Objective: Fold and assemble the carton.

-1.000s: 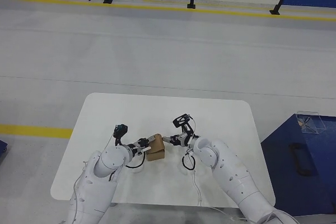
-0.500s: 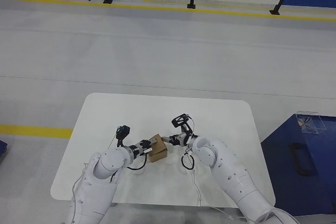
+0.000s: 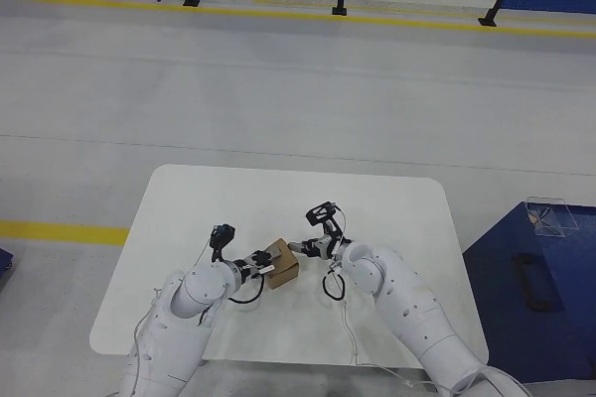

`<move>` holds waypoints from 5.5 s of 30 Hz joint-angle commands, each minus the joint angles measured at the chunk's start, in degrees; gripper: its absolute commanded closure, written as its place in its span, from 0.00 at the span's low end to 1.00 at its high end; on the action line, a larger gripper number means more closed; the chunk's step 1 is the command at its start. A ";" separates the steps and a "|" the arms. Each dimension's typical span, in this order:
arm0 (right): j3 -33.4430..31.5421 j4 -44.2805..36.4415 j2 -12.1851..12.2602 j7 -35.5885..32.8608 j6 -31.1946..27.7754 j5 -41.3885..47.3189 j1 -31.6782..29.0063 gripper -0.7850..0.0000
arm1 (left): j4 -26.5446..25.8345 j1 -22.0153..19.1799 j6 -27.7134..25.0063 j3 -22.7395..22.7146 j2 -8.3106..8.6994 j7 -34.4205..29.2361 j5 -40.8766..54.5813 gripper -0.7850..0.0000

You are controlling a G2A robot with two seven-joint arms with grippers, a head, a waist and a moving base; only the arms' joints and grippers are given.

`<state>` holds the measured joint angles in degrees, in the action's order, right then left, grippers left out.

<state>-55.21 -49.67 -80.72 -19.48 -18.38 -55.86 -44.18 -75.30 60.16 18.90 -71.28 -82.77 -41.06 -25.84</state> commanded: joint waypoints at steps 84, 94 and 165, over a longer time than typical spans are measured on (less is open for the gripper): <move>-12.83 -9.07 3.52 -1.47 -0.34 0.46 -5.64 0.00 | -13.53 9.12 -28.43 -0.25 4.32 31.42 -28.97 0.00; -15.58 -10.39 4.45 -3.44 0.31 1.05 -6.90 0.00 | 2.20 4.33 -46.64 3.58 6.79 59.08 -66.39 0.00; -15.58 -10.39 4.45 -3.44 0.31 1.05 -6.90 0.00 | 0.01 -22.78 -14.03 31.36 -1.19 -46.63 -45.34 0.00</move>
<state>-70.79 -60.07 -76.27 -22.91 -18.06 -54.81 -51.08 -75.88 38.23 4.05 -40.44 -83.55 -87.95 -71.18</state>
